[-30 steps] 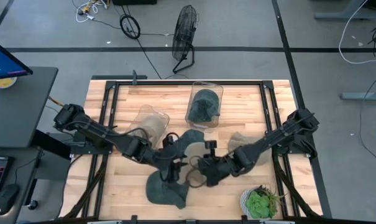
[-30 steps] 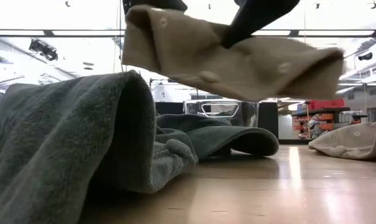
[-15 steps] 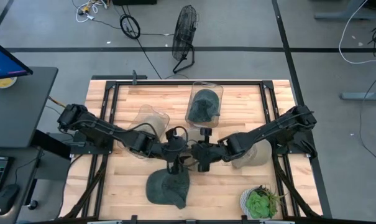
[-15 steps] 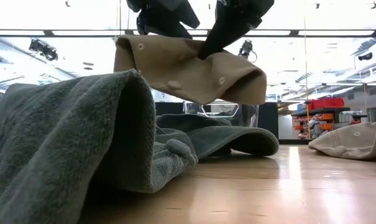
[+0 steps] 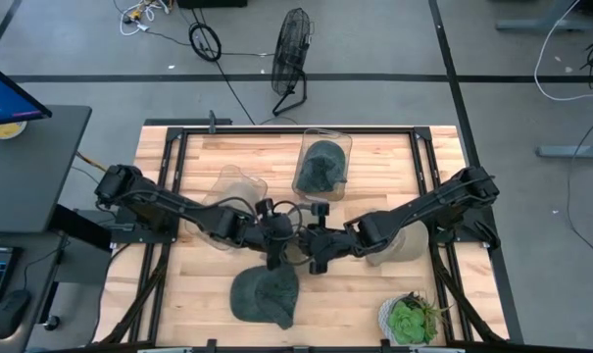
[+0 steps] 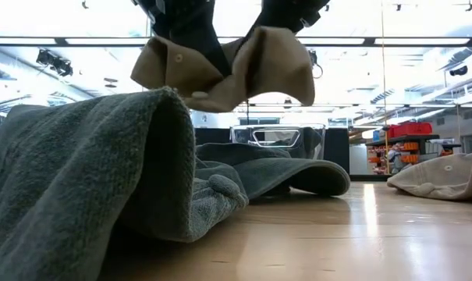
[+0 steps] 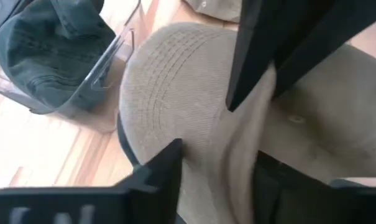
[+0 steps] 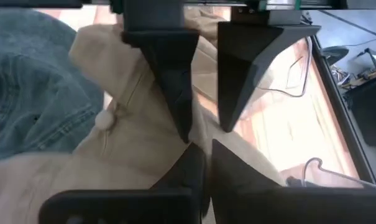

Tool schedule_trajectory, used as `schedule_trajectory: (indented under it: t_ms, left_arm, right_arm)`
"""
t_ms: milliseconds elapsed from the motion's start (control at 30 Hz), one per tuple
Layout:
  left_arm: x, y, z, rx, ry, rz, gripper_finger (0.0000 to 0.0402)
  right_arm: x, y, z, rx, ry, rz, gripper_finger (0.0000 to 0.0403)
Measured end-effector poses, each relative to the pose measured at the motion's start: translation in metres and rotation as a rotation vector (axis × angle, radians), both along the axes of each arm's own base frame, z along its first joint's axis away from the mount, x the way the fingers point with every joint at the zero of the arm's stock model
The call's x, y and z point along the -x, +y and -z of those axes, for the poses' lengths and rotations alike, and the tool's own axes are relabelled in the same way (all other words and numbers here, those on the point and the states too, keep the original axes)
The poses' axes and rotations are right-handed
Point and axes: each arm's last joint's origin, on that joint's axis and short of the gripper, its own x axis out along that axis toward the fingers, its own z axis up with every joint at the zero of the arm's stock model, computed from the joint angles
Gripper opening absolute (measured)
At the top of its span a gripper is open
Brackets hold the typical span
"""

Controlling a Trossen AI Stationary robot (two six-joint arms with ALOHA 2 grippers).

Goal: Pick & Place hat
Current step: Put the bottom brown cap into the left transparent bin

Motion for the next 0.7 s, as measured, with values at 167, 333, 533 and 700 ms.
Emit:
schedule_trajectory:
  t_ms: [167,333,533,700]
  left_arm:
    - [0.003,-0.004,-0.001,0.003,-0.001,0.005,0.0023]
    - [0.011,-0.009,-0.003,0.007,0.050,-0.059,0.0015]
    - [0.033,-0.022,-0.032,-0.111,0.164,-0.161,0.0009]
    - [0.062,-0.033,-0.076,-0.190,0.230,-0.230,0.0012]
  right_arm:
    - [0.002,-0.001,0.005,-0.008,0.001,0.020,0.0038]
    - [0.006,0.006,0.007,-0.037,0.000,0.037,0.0090]
    - [0.016,0.030,0.007,-0.066,0.000,-0.015,0.0145]
    - [0.023,0.044,0.008,-0.126,-0.013,-0.006,0.0171]
